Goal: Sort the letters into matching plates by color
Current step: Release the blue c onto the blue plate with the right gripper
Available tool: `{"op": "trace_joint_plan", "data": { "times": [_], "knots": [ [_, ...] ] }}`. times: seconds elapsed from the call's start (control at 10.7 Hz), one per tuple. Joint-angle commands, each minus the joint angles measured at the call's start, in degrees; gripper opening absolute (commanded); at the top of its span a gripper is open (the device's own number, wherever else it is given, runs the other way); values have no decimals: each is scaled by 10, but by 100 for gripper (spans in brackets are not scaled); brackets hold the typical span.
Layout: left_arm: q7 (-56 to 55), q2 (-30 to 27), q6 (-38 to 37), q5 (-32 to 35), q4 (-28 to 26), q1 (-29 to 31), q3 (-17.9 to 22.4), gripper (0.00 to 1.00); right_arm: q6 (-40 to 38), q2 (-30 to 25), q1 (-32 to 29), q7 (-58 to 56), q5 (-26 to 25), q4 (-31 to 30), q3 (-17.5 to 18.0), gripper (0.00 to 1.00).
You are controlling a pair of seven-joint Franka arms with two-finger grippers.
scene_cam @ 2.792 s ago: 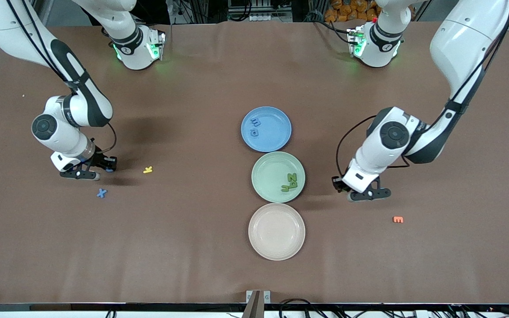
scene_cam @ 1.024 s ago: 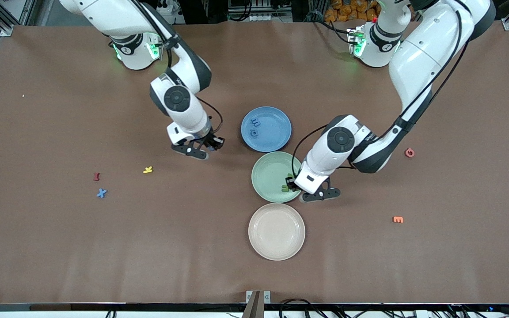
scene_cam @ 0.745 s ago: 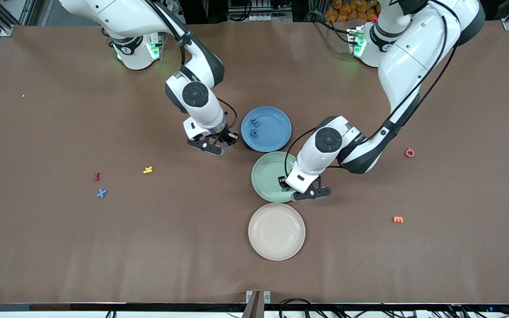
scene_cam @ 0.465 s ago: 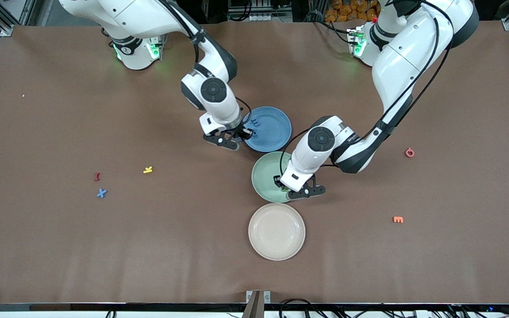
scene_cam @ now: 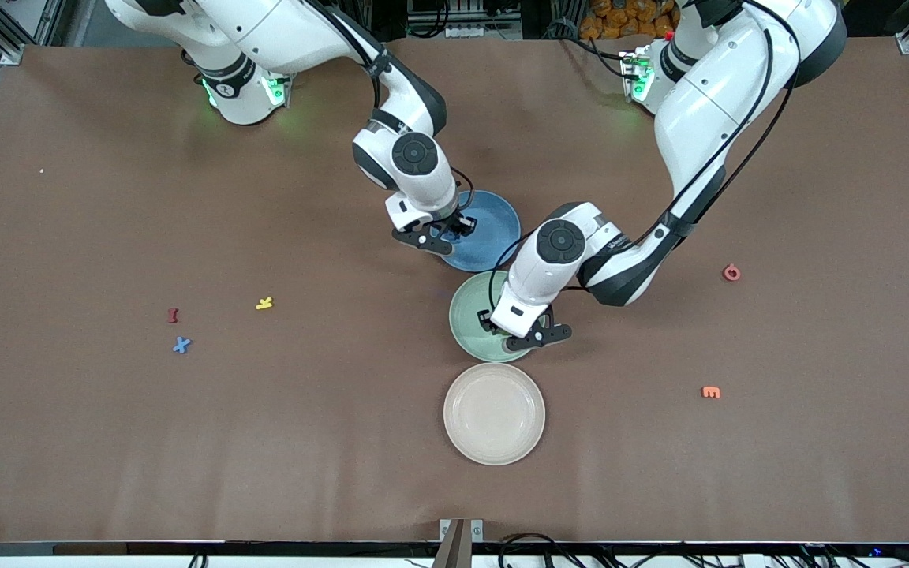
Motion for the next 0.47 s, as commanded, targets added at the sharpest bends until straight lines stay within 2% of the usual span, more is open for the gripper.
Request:
{"op": "trace_joint_plan", "data": {
  "times": [0.0,0.19,0.37],
  "knots": [
    [-16,-15,-6,12,9,1,6,100,-10,12,0,30,-5,21,2,100],
    [-11,-49,-23,12,10,23,5,100,-35,8,-7,26,-10,30,2,100],
    [-7,-91,-81,6,21,35,4,100,-63,-6,-38,-17,-16,33,1,100]
  ]
}}
